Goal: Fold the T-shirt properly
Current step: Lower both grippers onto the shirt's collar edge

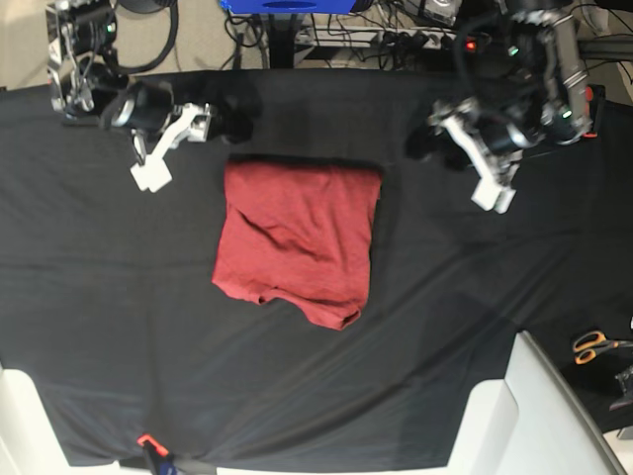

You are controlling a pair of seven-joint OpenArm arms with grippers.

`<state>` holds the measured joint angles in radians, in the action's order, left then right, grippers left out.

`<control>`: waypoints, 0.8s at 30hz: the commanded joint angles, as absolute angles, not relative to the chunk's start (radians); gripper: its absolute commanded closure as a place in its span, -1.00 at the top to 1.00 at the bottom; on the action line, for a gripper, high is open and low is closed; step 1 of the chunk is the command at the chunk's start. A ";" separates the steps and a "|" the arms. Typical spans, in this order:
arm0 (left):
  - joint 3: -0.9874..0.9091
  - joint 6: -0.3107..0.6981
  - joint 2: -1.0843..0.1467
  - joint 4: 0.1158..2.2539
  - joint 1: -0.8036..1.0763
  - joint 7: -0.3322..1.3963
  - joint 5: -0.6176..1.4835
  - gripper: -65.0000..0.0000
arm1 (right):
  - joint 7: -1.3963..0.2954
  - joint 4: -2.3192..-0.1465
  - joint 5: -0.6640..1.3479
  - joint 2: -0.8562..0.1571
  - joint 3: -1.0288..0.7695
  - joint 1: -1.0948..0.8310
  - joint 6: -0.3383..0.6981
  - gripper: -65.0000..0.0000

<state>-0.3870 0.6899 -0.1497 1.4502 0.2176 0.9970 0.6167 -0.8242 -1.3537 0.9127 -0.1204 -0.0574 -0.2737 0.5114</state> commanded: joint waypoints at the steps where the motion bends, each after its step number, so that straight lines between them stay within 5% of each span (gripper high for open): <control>1: -0.387 0.698 -0.150 1.438 0.209 0.992 0.630 0.29 | -0.812 -1.351 0.934 -0.125 -0.062 -0.252 0.524 0.48; 24: -0.166 0.665 -0.101 1.231 0.081 0.871 0.631 0.27 | -0.812 -1.145 0.932 -0.127 -0.062 -0.084 0.524 0.48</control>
